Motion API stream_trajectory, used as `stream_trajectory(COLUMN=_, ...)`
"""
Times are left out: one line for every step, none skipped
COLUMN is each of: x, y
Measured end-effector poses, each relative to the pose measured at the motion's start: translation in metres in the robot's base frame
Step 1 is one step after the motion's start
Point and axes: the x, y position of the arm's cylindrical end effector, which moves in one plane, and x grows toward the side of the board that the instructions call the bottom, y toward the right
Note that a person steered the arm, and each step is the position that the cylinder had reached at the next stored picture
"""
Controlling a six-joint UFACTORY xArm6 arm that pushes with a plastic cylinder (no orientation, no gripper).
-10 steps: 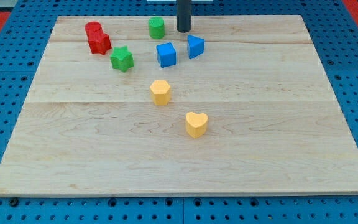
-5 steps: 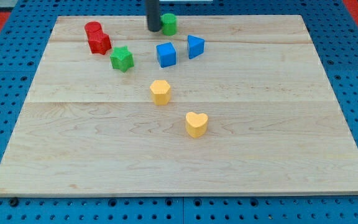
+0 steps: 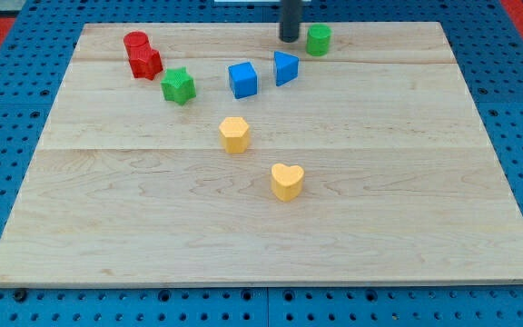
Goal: Push the green circle towards the top right corner of the board
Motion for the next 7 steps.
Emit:
stream_trajectory(x=0.009, y=0.023)
stream_trajectory(x=0.040, y=0.055)
stream_trajectory(x=0.040, y=0.075)
stream_trajectory(x=0.012, y=0.047)
stream_trajectory(x=0.001, y=0.078)
stream_trajectory(x=0.015, y=0.109)
stream_trajectory(x=0.009, y=0.025)
